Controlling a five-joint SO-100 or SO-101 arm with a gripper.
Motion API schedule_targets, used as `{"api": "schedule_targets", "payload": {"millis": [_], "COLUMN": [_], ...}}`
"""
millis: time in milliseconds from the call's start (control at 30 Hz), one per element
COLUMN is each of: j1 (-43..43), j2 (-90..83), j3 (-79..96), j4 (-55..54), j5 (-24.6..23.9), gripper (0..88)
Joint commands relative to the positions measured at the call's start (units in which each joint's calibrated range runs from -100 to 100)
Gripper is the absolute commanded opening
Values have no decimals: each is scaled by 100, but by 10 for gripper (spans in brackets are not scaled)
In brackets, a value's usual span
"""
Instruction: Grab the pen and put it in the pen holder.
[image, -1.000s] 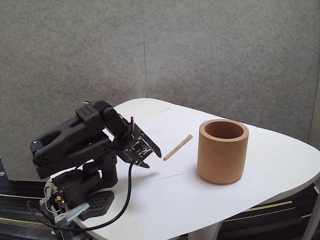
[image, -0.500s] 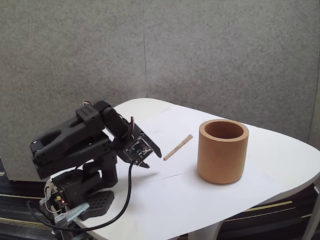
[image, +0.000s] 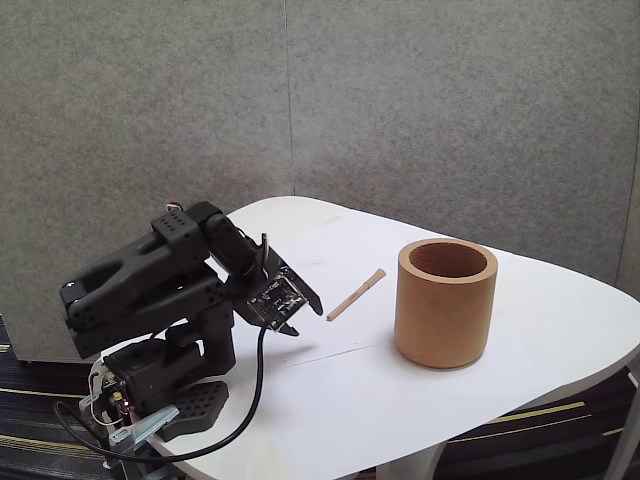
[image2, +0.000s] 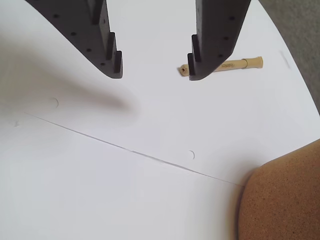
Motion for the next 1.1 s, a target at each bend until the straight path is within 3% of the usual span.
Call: {"api": "schedule_targets", "payload": {"millis": [0,600,833,1067], "j1": [23,38,45,45], "j2": [19,92,361,2093], "j3": [45,-253,-1282,-3087], "j4": [93,-297,-305,-305], "j5": [11,5,11,-16], "gripper": [180,180,180,180]}}
